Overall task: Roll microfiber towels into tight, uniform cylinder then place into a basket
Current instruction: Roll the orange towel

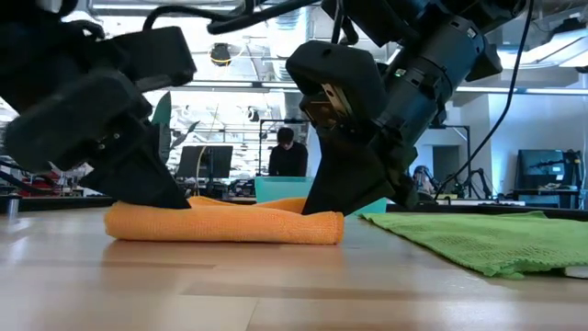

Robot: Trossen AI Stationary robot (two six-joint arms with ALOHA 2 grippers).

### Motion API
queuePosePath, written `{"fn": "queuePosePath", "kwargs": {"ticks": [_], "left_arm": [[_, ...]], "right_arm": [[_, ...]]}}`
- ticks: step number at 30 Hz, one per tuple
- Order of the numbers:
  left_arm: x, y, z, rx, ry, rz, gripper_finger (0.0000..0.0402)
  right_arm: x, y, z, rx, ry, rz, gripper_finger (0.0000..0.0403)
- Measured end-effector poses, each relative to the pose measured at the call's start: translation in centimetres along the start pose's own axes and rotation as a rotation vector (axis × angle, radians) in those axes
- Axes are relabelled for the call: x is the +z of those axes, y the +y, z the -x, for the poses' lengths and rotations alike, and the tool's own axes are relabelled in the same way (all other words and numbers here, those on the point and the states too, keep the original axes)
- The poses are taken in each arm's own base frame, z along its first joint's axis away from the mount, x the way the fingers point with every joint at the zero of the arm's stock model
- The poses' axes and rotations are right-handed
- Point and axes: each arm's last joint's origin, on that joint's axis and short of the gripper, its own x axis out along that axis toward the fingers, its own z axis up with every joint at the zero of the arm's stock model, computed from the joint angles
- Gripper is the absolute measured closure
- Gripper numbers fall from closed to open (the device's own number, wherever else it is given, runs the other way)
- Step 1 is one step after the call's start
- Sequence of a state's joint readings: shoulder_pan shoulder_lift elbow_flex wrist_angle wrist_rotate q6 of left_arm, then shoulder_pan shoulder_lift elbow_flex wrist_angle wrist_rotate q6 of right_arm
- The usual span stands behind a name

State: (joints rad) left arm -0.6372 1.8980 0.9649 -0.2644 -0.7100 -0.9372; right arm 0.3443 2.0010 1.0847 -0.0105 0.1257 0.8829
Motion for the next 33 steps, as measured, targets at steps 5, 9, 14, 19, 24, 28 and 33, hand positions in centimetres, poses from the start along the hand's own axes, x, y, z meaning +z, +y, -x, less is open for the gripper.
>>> {"fn": "queuePosePath", "kwargs": {"ticks": [5,9,14,19,24,28,33], "left_arm": [[-0.2,-0.1,0.1,-0.027,0.043,0.038,0.0401],[-0.3,-0.1,0.1,-0.031,0.060,0.037,0.0402],[-0.3,-0.1,0.1,-0.033,0.073,0.034,0.0402],[-0.4,0.0,0.1,-0.034,0.082,0.024,0.0401],[-0.4,0.0,0.1,-0.035,0.088,0.028,0.0401],[-0.5,0.0,0.2,-0.036,0.096,0.026,0.0401],[-0.5,0.0,0.2,-0.037,0.099,0.026,0.0401]], "right_arm": [[0.0,0.1,0.0,0.017,0.009,-0.002,0.0396],[0.0,0.2,0.0,0.025,0.005,-0.002,0.0388],[0.0,0.2,0.0,0.028,0.006,0.010,0.0348],[0.1,0.2,0.0,0.038,0.011,0.024,0.0295],[0.5,0.2,0.6,0.077,0.037,0.081,0.0264],[1.0,0.6,2.5,0.083,0.033,0.166,0.0254],[0.8,1.0,6.2,0.034,0.013,0.270,0.0252]]}}
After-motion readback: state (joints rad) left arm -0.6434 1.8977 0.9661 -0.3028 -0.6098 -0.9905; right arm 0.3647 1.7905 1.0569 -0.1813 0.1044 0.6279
